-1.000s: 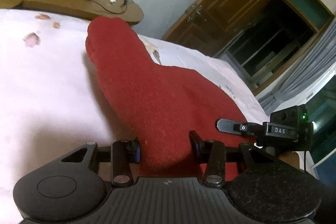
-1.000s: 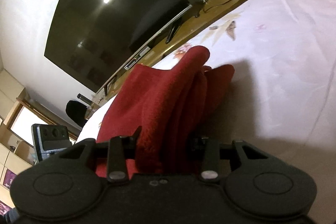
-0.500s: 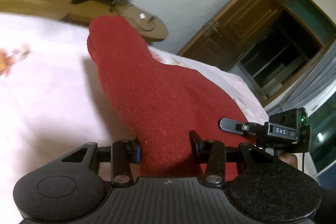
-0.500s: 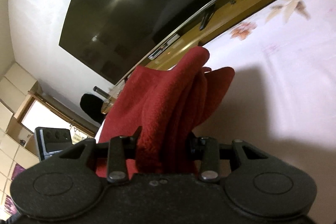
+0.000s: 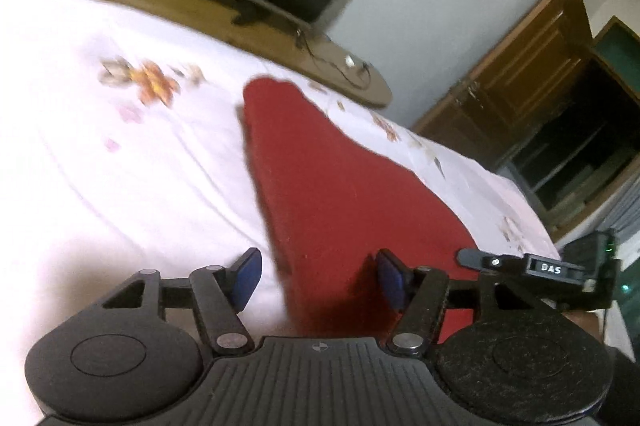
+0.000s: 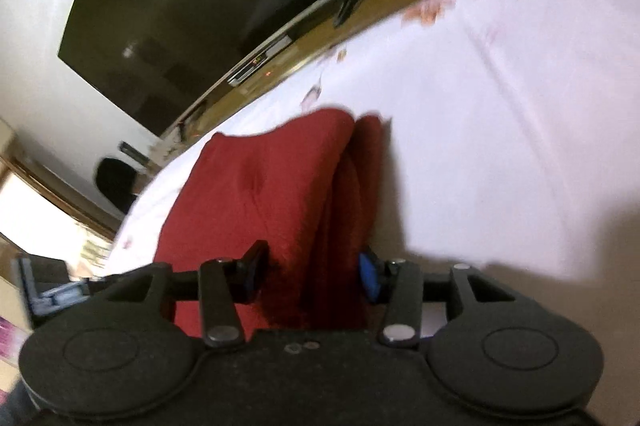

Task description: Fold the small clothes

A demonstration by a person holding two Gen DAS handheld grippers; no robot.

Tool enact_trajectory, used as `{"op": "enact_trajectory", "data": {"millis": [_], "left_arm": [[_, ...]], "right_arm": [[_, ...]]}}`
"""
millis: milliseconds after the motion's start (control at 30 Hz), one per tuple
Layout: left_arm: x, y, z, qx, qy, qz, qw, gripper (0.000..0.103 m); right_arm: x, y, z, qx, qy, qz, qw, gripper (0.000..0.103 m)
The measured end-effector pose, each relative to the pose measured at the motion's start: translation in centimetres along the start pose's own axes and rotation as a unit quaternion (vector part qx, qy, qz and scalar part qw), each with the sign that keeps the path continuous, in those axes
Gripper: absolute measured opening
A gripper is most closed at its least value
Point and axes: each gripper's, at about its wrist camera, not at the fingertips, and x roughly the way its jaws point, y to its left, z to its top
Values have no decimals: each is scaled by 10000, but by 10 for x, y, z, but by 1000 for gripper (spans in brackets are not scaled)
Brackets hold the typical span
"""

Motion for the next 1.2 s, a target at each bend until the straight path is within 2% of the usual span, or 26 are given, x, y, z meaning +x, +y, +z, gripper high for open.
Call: {"op": "enact_trajectory", "data": {"millis": [33,100,200,267,300,333,367,467,567,667,733,867,967,1067,1200], "left_arm": [[-13,4,0,102,-125,26,9999,62],[-26,-14,-1,412,-387,78,9984,62],[-22,-39,7,856,-621,80,9944,62],[-6,-51,14,1101,-523,158,9924,62],[11,-52,17,1143,-280,243,9928,62],[23,-48,19,1047,-1,293,9941,62],[34,-45,18,993,182,320,9944,62],[30,-52,13,1253,80,422,9912,62],[9,-62,5,1381,-14,422,9895,62],[-12,-74,-3,1669,-93,680,9836,62],[-23,-82,-11,1801,-111,751,9807,62],[-20,-98,-13,2021,8,843,9757,62],[-11,-99,-18,2111,165,982,9724,62],[-5,-101,-23,2140,181,1027,9712,62],[-8,-105,-27,2185,181,1092,9695,62]], "right_arm": [[-7,8,1,-208,-86,-99,9997,38],[-20,29,-1,-711,-302,-199,9968,38],[-21,56,-4,-1364,-552,-291,9887,38],[-5,67,-5,-1640,-487,-428,9843,38],[5,68,-5,-1718,-396,-602,9825,36],[17,64,-6,-1791,-269,-967,9787,38],[30,56,-6,-1724,-144,-1306,9762,41],[31,27,-6,-1129,-204,-1159,9866,46],[22,28,-11,-1287,-307,-1306,9826,45],[11,23,-12,-1149,-283,-1388,9832,46],[-3,40,-16,-1283,-456,-1441,9801,39],[-22,73,-32,-1919,-680,-1187,9718,38],[-6,83,-39,-2219,-445,-1264,9658,40],[18,76,-47,-2295,-23,-1832,9559,43],[14,65,-48,-2096,-5,-1832,9605,48]]}}
